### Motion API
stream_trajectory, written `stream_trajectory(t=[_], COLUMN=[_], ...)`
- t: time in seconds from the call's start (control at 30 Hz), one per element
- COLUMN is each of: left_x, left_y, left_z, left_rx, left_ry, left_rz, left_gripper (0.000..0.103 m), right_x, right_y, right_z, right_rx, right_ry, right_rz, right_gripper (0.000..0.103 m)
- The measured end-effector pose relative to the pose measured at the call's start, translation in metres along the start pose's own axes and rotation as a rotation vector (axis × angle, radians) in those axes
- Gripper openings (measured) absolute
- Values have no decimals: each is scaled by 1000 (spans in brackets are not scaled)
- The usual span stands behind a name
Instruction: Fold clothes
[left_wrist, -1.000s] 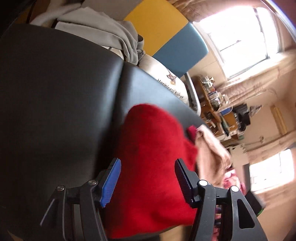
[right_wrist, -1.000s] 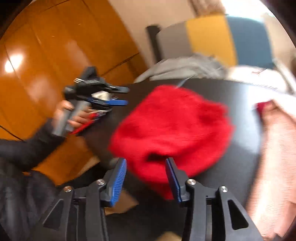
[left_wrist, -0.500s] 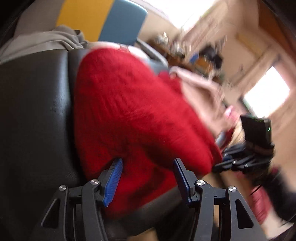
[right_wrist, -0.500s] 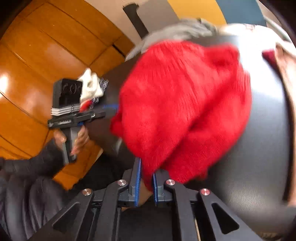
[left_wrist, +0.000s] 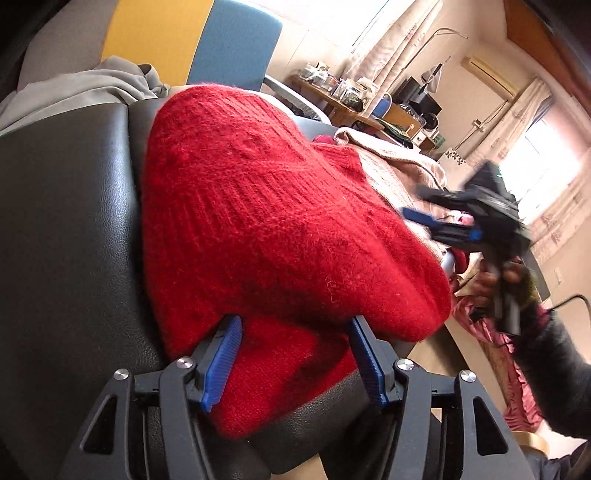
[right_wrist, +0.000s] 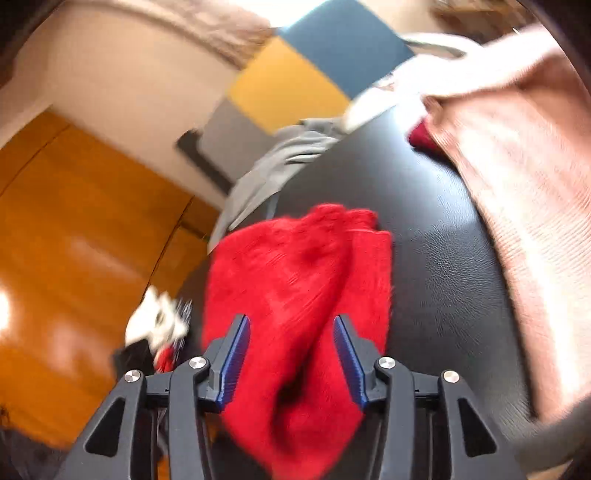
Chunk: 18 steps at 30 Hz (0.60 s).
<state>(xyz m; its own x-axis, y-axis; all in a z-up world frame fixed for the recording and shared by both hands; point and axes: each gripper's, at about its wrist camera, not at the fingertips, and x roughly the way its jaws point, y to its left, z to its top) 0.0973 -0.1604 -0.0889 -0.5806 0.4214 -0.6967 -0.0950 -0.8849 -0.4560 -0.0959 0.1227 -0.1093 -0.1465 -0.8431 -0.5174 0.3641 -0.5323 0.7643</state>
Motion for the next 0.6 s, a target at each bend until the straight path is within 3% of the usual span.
stream_trajectory(t=[0.1,0.13,0.17,0.2,0.27,0.4,0.47,0.53,0.6], left_x=[-4,-5,-6,-8,-11,-8,-3,0,-4], left_y=[5,5,6,7,6,-6,-12,-16,-14], left_z=[-1,-1,-2,-2,-3,-8,-13,-16,-15], left_rx=[-8,-11,-15,-18,-17,107,183,234,226], left_ry=[-5,-9,-14,-20,-34,1,27,45,50], left_rz=[-13,-18,-23,-29,-48,-32,15,52,44], left_gripper=[62,62,62,62,62,68,69,69,69], right_x=[23,35,45,49,53,43,36,40,45], right_y=[-16,-16,-13,-3,22,116,139,109,73], right_z=[4,5,6,6,6,2,-4,0,5], right_rx=[77,87,82,28,-91,-539,-736,-645,-521], right_ry=[-9,-1,5,-11,-20,-78,-150,-102,-41], right_rz=[10,3,-18,-71,-182,-484,-701,-718,-708], right_gripper=[49,47,38,22,11,9,3,0,0])
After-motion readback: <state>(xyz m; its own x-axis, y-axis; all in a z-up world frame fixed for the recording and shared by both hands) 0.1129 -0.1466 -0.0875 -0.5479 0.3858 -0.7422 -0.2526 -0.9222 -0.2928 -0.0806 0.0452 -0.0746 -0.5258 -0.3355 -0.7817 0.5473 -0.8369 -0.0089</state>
